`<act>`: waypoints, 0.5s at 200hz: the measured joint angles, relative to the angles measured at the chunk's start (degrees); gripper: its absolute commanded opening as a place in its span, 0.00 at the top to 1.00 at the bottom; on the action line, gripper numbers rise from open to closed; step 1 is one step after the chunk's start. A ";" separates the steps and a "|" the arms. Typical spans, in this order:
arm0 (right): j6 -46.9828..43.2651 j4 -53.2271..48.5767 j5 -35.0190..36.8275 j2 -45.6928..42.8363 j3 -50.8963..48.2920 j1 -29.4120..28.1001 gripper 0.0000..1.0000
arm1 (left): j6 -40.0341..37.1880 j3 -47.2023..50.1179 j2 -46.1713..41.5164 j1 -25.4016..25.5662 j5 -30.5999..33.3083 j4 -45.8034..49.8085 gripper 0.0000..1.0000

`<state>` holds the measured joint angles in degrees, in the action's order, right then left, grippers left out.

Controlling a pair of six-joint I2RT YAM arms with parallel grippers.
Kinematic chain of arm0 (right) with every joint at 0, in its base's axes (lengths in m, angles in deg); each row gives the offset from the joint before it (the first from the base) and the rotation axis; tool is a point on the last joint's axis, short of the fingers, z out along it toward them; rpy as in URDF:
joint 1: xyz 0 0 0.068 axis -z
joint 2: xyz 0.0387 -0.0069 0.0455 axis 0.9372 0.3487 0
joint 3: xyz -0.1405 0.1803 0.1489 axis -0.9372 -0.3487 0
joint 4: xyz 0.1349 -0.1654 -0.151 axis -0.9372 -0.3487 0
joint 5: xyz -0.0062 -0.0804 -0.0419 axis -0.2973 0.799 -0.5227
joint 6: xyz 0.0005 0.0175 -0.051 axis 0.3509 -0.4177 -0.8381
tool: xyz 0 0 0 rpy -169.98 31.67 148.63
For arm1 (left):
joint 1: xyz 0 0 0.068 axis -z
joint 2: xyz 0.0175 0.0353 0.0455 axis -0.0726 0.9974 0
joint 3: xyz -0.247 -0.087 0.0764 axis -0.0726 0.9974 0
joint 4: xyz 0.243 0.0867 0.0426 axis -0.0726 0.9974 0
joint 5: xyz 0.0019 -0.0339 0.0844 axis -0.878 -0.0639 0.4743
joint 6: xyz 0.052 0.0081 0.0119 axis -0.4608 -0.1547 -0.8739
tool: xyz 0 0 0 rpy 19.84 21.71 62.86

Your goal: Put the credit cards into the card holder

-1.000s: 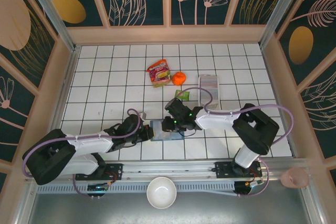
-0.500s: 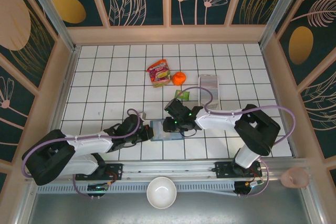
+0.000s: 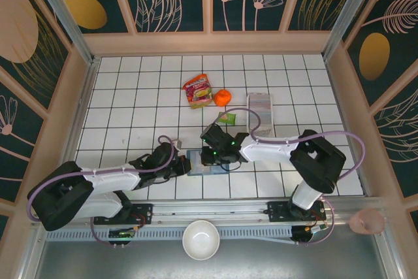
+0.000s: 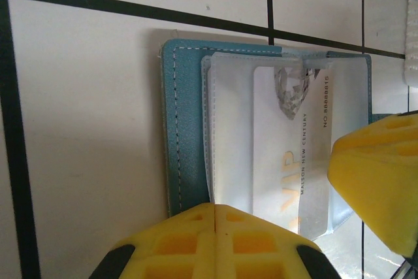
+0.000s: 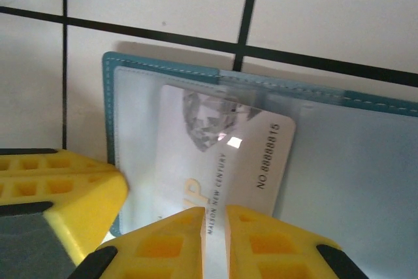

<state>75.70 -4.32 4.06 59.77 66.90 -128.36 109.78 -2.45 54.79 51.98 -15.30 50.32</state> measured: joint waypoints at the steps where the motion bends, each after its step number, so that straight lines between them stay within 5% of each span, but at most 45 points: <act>1: 0.00 0.00 0.00 0.04 0.02 -0.02 0.84 | 0.00 0.00 0.00 0.00 0.00 0.00 0.96; 100: 0.09 -0.83 2.58 -0.92 0.33 -0.87 0.73 | 0.02 0.26 0.00 0.00 -0.04 -0.35 0.95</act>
<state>75.79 -5.15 6.64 58.85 67.23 -129.23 109.81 -2.19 54.79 51.98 -15.35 49.97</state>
